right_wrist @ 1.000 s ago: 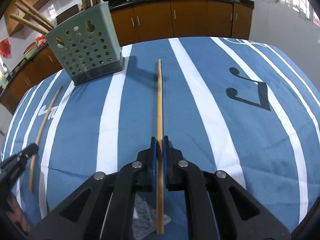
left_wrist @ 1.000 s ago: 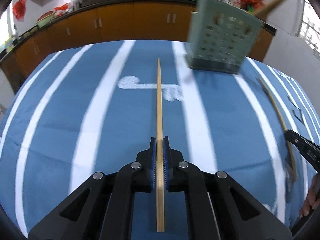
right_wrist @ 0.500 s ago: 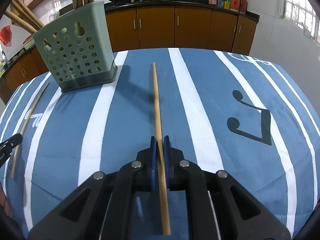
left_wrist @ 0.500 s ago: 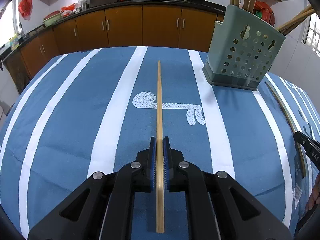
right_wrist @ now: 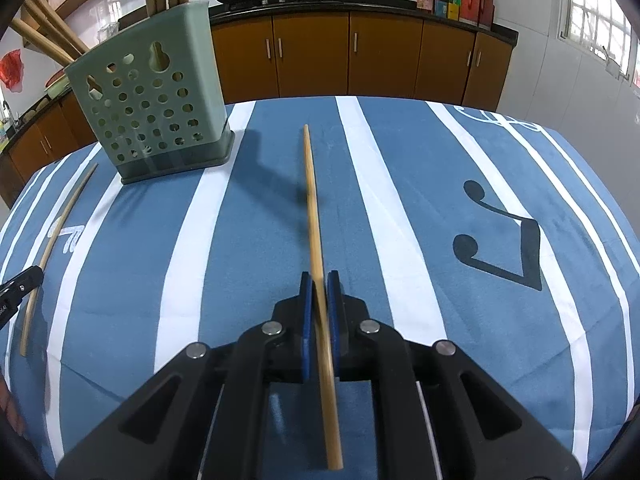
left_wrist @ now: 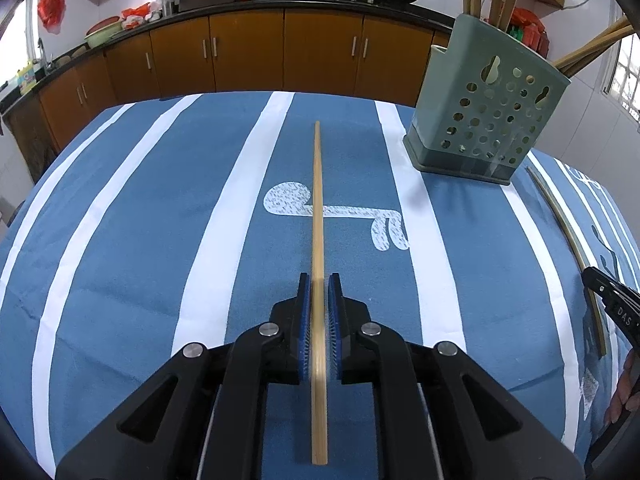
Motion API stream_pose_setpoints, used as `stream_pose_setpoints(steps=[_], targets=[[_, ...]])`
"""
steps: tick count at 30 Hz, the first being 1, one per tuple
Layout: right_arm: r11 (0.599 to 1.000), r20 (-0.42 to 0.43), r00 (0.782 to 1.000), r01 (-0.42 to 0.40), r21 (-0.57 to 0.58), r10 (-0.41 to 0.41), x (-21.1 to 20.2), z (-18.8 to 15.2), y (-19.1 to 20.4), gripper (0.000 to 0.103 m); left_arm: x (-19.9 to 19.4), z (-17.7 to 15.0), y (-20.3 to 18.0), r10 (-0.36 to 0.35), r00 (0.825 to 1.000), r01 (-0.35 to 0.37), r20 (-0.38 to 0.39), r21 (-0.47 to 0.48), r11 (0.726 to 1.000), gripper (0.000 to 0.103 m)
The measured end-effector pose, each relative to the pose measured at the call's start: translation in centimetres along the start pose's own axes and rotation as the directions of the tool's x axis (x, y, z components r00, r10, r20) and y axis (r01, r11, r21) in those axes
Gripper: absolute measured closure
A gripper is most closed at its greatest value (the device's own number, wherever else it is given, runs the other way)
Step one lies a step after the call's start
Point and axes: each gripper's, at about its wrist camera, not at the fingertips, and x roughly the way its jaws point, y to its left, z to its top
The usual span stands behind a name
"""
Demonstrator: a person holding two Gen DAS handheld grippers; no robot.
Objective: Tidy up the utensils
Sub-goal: 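Hold both grasped chopsticks just above the cloth, then lift both held chopsticks upright toward the green holder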
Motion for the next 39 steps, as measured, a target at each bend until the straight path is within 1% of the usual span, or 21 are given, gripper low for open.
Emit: stream_pose_setpoints(steps=[3, 6, 19, 22, 28, 29, 30, 33, 34, 36, 39], targets=[[1.0, 0.0, 1.0, -0.005, 0.005, 0.005, 0.0, 0.0, -0.1, 0.093, 0.0, 0.0, -0.2, -0.003, 1.0, 0.003, 0.0, 0.01, 1.0, 0.087], [1.0, 0.0, 1.0, -0.002, 0.004, 0.002, 0.0, 0.0, -0.2, 0.093, 0.1, 0.0, -0.4, 0.001, 1.0, -0.001, 0.0, 0.018, 1.0, 0.086], [1.0, -0.001, 1.0, -0.003, 0.004, 0.003, 0.0, 0.0, -0.1, 0.092, 0.0, -0.1, -0.5, -0.001, 1.0, 0.001, 0.0, 0.017, 1.0, 0.086], [1.0, 0.0, 1.0, 0.004, -0.003, -0.004, -0.2, -0.3, -0.1, 0.089, -0.5, -0.7, -0.8, 0.003, 1.0, -0.003, -0.002, 0.042, 0.999, 0.086], [1.0, -0.001, 1.0, -0.006, 0.005, 0.006, -0.7, -0.8, -0.5, 0.089, -1.2, -1.6, -0.8, -0.001, 1.0, 0.002, -0.006, 0.064, 0.998, 0.086], [1.0, -0.001, 1.0, -0.005, 0.002, 0.005, -0.7, -0.9, -0.5, 0.09, -1.2, -1.6, -0.8, 0.001, 1.0, 0.0, -0.007, 0.068, 0.998, 0.086], [1.0, -0.001, 1.0, -0.008, -0.002, 0.008, -0.7, -0.9, -0.5, 0.095, -1.2, -1.7, -0.9, 0.004, 1.0, -0.003, -0.007, 0.075, 0.997, 0.087], [1.0, -0.002, 1.0, -0.001, -0.014, 0.001, -0.9, -0.9, -0.5, 0.096, -1.3, -1.7, -0.8, 0.016, 1.0, -0.015, -0.01, 0.09, 0.996, 0.095], [1.0, -0.001, 1.0, -0.005, -0.01, 0.005, -1.0, -0.9, -0.6, 0.096, -1.4, -1.7, -0.5, 0.004, 1.0, -0.002, -0.021, 0.085, 0.996, 0.095], [0.999, 0.026, 0.999, -0.028, 0.015, 0.028, -2.1, -0.8, -1.2, 0.096, -1.7, -1.6, 0.0, -0.007, 1.0, 0.009, -0.025, 0.074, 0.997, 0.096], [0.999, 0.076, 0.996, -0.038, 0.035, 0.035, -4.0, -0.3, -1.8, 0.096, -3.1, -1.2, 0.5, -0.017, 1.0, 0.016, 0.008, 0.071, 0.997, 0.096]])
